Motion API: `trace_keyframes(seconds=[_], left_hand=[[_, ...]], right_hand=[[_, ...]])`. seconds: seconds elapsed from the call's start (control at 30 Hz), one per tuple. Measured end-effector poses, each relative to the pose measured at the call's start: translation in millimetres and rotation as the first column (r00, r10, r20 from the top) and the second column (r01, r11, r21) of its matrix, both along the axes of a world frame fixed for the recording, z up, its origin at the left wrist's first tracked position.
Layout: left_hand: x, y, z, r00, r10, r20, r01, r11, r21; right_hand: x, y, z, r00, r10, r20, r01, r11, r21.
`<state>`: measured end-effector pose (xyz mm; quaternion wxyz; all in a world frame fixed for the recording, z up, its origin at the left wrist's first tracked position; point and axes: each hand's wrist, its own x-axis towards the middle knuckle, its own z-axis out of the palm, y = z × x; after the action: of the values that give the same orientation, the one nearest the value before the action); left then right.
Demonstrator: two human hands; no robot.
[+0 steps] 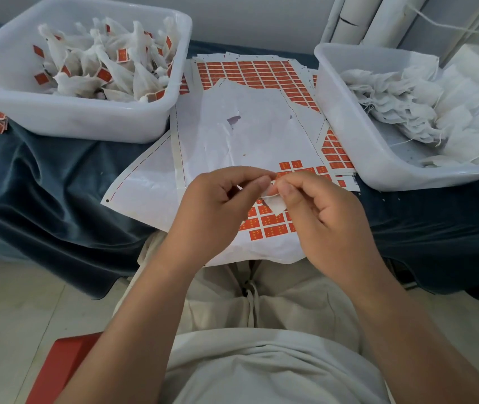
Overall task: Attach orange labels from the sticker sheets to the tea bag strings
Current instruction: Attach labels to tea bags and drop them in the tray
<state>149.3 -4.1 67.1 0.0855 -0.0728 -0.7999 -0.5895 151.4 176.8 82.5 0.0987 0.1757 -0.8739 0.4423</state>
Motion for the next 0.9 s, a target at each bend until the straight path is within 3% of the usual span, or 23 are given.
trace_keyframes(seconds=[0.17, 0.33, 0.43, 0.63, 0.9], left_hand=[[1, 6, 5, 0.976, 0.075, 0.204, -0.125, 0.961, 0.246], [-2, -7, 2, 0.921, -0.151, 0.36, 0.042, 0.955, 0.294], [-4, -9, 1, 0.906, -0.169, 0.387, 0.015, 0.928, 0.372], [-3, -8, 0, 0.924, -0.08, 0.374, -0.042, 0.951, 0.307], [-4, -8, -2, 0.918, -0.135, 0.372, -0.002, 0.938, 0.345]], right_hand=[[1, -1, -3, 0.998, -0.02, -0.065, 0.018, 0.999, -0.036], [2, -3, -5, 0.992, -0.04, -0.118, 0.031, 0.997, -0.074], [2, -4, -5, 0.995, -0.003, -0.103, -0.004, 0.998, -0.06], [-2, -6, -11, 0.988, -0.048, -0.148, 0.033, 0.994, -0.107], [-3, -6, -16, 0.99, -0.144, -0.014, 0.141, 0.984, -0.11]])
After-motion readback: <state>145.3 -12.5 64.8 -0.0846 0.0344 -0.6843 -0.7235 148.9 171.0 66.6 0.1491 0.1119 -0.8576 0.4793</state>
